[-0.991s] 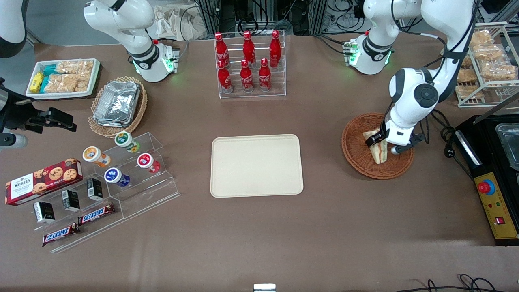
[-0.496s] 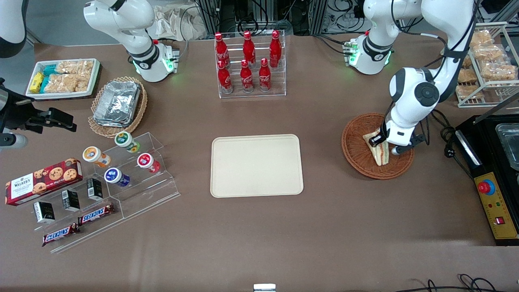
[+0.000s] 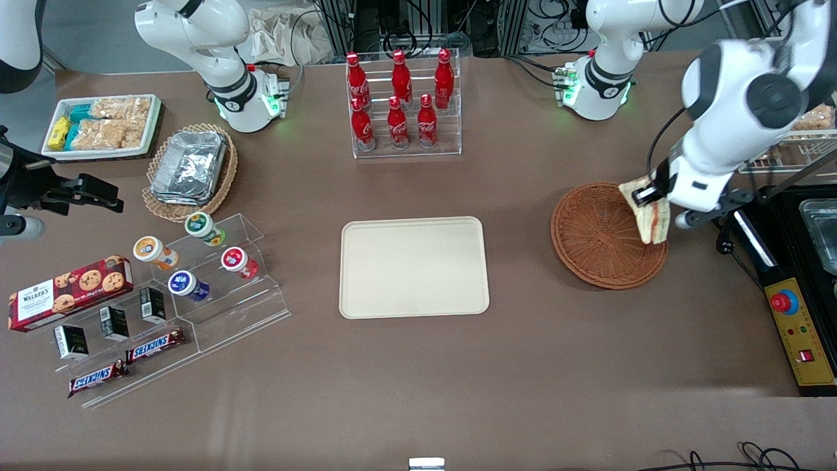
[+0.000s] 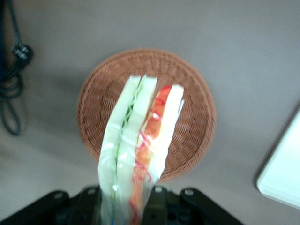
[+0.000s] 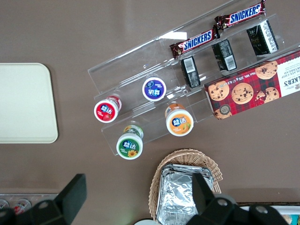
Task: Place sandwich from basket to tray
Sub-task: 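Lift the sandwich out of the basket with the left gripper, then carry the sandwich over the cream tray and lower it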
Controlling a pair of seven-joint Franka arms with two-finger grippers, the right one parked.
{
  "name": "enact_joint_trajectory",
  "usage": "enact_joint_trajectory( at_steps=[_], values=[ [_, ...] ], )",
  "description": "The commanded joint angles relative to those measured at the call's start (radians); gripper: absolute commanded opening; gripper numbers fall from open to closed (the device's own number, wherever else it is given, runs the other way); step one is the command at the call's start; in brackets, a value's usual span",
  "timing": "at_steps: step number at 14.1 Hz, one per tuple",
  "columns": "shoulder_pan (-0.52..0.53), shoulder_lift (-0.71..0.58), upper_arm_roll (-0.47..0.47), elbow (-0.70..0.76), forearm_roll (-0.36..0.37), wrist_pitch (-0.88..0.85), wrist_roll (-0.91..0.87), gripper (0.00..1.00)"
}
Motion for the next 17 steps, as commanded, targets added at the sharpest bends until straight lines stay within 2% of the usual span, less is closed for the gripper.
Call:
enact_joint_trajectory(
  at_steps=[1,4,7,10,11,13,17],
  values=[
    [-0.018,0.086,-0.063,0.262,-0.009,-0.183,-0.001,0.0],
    [-0.025,0.152,-0.215,0.368,-0.009,-0.209,-0.133,0.0],
    [-0.025,0.29,-0.379,0.446,0.007,-0.183,-0.242,0.0],
    [-0.074,0.418,-0.424,0.433,0.017,-0.061,-0.267,0.0],
    [-0.112,0.477,-0.424,0.434,0.056,-0.019,-0.312,0.0],
    [-0.175,0.61,-0.424,0.436,0.186,0.097,-0.447,0.0],
    [-0.22,0.843,-0.419,0.441,0.41,0.262,-0.599,0.0]
  ],
)
